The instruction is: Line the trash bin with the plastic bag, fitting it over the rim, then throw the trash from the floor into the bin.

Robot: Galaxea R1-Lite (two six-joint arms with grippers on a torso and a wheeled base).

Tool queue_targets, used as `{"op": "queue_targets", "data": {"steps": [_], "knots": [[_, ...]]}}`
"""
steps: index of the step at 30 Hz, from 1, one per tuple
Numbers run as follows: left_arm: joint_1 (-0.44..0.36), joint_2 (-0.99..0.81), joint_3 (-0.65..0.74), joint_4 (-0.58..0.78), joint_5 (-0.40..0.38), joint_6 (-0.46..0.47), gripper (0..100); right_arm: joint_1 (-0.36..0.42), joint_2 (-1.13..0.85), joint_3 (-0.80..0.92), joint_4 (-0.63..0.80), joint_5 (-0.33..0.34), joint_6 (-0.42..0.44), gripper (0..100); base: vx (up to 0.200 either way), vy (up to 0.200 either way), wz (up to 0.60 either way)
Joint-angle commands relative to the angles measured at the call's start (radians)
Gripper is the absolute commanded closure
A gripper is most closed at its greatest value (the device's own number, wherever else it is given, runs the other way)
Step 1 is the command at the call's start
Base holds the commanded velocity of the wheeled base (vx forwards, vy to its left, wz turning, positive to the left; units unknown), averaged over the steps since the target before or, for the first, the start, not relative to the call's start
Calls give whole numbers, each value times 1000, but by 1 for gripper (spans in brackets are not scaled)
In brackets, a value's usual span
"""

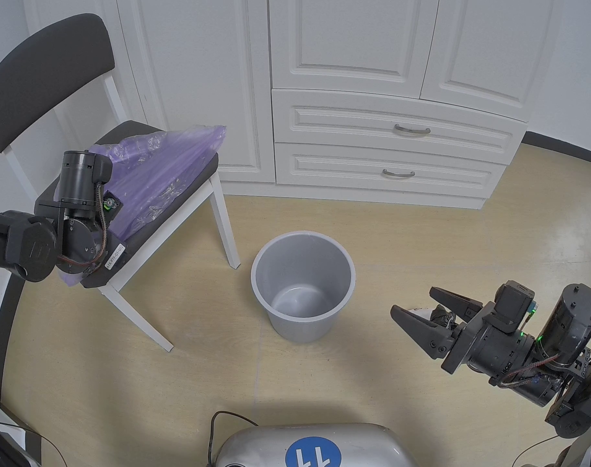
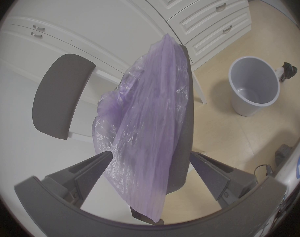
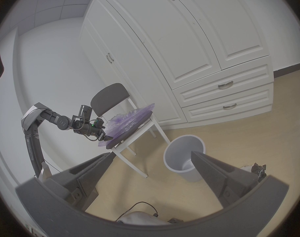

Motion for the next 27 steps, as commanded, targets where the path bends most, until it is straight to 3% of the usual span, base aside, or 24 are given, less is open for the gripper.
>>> {"op": "queue_targets", "data": {"steps": [1, 11, 27], "knots": [[32, 11, -5, -2, 0, 9, 0, 0, -8, -1, 0, 0, 0, 0, 0, 0, 0], [89, 9, -6, -2, 0, 18, 0, -2, -14, -2, -1, 0, 0, 0, 0, 0, 0], [77, -25, -109, -3, 20, 59, 0, 0, -12, -5, -3, 0, -2, 0, 0, 0, 0]]}}
